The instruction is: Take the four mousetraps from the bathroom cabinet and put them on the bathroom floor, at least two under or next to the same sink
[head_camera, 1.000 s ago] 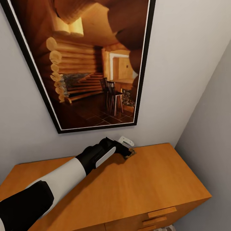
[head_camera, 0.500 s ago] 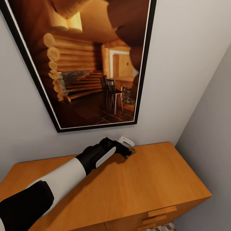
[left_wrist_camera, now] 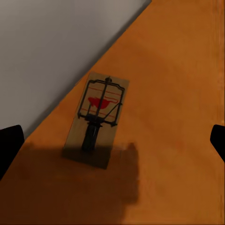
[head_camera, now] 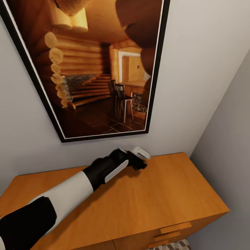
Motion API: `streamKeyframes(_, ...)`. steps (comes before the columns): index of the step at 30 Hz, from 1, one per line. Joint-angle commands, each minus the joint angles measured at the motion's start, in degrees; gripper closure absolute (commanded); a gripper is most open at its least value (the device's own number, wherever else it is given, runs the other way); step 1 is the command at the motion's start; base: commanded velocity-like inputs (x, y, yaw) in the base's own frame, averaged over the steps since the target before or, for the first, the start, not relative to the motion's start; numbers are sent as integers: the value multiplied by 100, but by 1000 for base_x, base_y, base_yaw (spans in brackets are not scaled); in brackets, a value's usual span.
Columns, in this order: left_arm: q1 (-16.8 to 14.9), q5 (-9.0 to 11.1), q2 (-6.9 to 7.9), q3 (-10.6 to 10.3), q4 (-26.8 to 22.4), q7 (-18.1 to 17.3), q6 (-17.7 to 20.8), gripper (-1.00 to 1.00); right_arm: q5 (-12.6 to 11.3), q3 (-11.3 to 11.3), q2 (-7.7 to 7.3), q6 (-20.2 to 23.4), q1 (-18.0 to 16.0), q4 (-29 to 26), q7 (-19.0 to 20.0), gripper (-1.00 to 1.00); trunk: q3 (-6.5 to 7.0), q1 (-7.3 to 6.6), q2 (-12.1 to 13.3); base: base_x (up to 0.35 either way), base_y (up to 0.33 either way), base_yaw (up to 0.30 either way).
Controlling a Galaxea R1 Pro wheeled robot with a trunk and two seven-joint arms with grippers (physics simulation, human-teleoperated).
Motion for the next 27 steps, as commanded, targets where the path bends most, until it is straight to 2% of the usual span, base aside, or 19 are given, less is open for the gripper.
streamKeyframes(1, -8, 14, 10, -104, -92, 17, 21, -100, -63, 35, 1, -24, -7, 10, 34, 100, -12, 3, -11, 0, 0, 0)
streamKeyframes(6, -8, 7, 36, -324, -273, 22, 32, -100, -63, 35, 2, -24, -6, 10, 34, 100, -14, 3, -11, 0, 0, 0)
streamKeyframes(15, -8, -35, 58, -597, -349, 24, 36, -100, -63, 35, 1, -31, -4, 10, 34, 100, -15, 3, -11, 0, 0, 0)
streamKeyframes(27, -8, -39, 102, -642, -362, 18, 25, -100, -63, 35, 2, -33, -4, 10, 34, 100, -32, 3, -11, 0, 0, 0)
